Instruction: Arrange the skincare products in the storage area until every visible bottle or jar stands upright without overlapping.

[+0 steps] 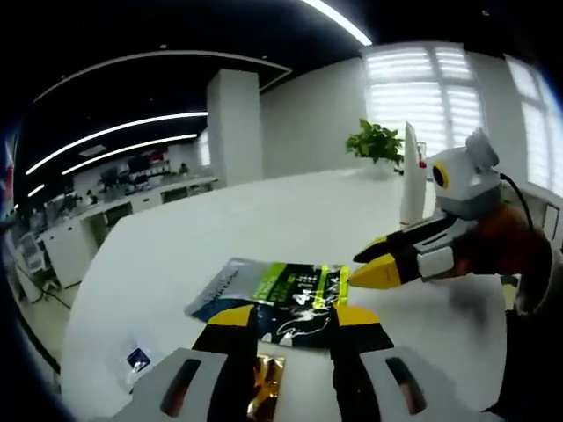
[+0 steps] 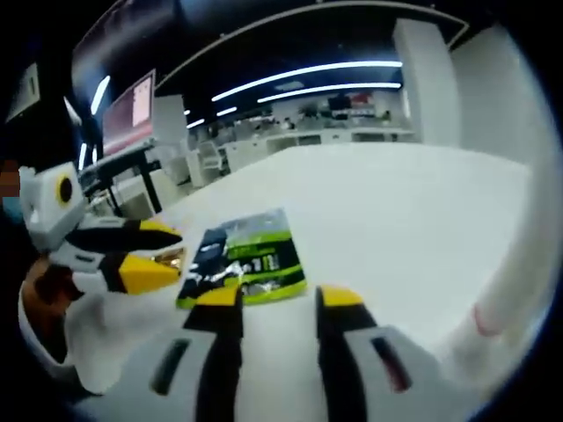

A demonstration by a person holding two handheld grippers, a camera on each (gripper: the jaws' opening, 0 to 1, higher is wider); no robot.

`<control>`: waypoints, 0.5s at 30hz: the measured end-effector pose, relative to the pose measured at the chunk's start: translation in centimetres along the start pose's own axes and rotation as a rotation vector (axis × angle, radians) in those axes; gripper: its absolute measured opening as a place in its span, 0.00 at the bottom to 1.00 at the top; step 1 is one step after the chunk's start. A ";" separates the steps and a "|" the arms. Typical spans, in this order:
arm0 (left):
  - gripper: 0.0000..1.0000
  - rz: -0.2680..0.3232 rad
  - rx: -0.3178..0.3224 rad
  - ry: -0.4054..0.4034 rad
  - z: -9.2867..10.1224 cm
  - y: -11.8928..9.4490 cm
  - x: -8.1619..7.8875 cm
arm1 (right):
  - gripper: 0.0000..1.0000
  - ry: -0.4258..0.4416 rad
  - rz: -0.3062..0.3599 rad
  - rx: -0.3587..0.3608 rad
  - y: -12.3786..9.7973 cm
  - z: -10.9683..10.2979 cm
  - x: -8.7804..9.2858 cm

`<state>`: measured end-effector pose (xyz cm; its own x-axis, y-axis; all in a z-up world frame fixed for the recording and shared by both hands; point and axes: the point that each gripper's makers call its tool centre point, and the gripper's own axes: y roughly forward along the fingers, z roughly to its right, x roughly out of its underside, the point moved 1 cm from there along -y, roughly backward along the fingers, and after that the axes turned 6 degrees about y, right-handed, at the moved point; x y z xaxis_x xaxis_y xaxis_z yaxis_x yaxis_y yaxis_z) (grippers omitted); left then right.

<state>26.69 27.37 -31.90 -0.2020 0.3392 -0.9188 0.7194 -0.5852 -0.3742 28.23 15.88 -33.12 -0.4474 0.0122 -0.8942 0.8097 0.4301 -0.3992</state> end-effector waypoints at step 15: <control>0.21 -0.078 0.009 0.028 1.2 1.0 1.8 | 0.26 -0.030 -0.026 -0.005 1.3 -0.2 0.2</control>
<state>26.25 26.53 -34.10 -0.2388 0.4045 -0.8828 0.6961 -0.5626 -0.4460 29.14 16.60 -33.83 -0.4564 -0.0258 -0.8894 0.7963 0.4341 -0.4212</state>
